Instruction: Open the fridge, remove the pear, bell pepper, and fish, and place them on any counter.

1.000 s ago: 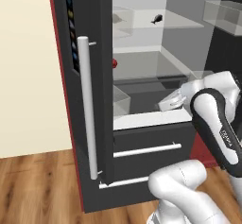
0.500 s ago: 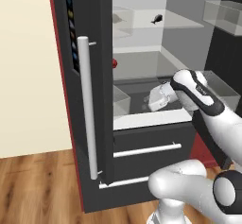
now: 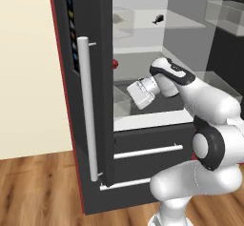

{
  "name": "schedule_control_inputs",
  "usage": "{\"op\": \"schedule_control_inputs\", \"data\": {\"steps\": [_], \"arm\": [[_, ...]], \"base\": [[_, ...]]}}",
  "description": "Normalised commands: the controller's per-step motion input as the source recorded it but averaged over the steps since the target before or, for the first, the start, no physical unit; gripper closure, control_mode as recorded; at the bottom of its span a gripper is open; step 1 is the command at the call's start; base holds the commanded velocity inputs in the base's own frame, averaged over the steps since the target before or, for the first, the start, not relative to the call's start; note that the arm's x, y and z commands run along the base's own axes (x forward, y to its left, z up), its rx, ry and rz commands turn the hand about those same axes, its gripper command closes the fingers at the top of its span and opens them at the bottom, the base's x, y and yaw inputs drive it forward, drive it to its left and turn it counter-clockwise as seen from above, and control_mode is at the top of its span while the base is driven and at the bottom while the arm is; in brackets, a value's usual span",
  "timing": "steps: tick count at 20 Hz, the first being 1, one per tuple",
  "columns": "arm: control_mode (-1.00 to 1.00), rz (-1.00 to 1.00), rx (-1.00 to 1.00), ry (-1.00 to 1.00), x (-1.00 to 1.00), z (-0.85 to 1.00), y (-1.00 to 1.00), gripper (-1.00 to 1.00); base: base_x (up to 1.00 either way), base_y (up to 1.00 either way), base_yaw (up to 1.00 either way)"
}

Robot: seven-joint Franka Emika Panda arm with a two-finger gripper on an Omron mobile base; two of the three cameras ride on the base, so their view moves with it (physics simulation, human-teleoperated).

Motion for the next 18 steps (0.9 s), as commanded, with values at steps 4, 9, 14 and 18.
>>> {"op": "schedule_control_inputs", "data": {"steps": [4, 9, 14, 18], "arm": [[-1.00, 0.25, 0.00, -0.17, -0.20, -0.18, 0.85, -1.00], [-1.00, 0.28, -0.02, -0.27, -0.51, -0.43, 0.96, -1.00], [-1.00, 0.13, -0.03, -0.36, -0.41, -0.26, 1.00, -1.00], [-1.00, -0.26, 0.00, 0.04, -0.23, 0.06, -0.41, -1.00]], "base": [[0.00, 0.00, 0.00], [0.00, 0.00, 0.00], [0.00, 0.00, 0.00], [0.00, 0.00, 0.00]]}}
